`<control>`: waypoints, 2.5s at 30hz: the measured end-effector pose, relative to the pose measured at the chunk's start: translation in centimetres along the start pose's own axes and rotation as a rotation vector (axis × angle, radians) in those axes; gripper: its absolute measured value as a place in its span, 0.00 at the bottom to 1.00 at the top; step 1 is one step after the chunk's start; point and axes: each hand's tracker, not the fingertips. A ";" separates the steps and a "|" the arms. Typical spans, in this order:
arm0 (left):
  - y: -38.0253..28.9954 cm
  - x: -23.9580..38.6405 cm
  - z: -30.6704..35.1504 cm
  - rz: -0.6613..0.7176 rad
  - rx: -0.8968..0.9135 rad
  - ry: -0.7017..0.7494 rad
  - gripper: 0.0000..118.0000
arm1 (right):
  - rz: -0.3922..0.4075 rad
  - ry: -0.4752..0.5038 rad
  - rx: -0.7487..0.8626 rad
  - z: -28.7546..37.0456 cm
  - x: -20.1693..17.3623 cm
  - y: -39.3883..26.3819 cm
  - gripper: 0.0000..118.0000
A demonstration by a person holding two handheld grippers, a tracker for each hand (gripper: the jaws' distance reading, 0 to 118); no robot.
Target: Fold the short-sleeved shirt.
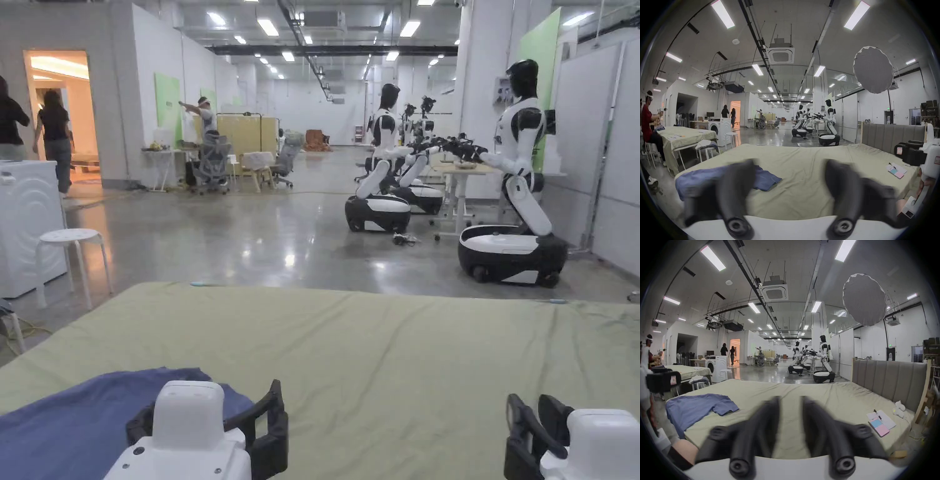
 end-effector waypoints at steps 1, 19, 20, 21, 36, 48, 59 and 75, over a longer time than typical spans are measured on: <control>0.2 0.2 0.1 -0.022 0.013 0.018 0.17 | 0.002 -0.018 0.003 0.0 -0.1 0.0 0.07; 0.8 0.2 0.4 -0.078 0.028 0.028 0.00 | 0.016 0.014 -0.020 1.2 -1.2 1.5 0.00; 0.8 -0.1 0.4 -0.080 0.027 0.031 0.00 | 0.020 0.014 -0.023 1.0 -1.3 1.6 0.00; 0.9 -0.5 0.5 -0.085 0.026 0.037 0.00 | 0.021 0.023 -0.028 0.7 -1.6 1.7 0.00; 1.2 -13.6 5.4 -0.054 -0.023 0.450 0.00 | 0.036 0.478 -0.028 -4.1 -15.9 4.3 0.00; -0.8 -18.8 5.5 -0.010 -0.113 0.582 0.00 | 0.051 0.651 -0.098 -7.0 -22.1 3.5 0.00; -3.3 -22.5 -12.3 -0.057 -0.308 0.382 0.00 | 0.085 0.596 -0.247 -14.8 -19.9 -0.5 0.00; -17.8 -27.6 -44.0 0.033 -1.018 0.156 0.97 | 0.204 0.513 -0.448 -22.3 -15.9 -6.9 0.00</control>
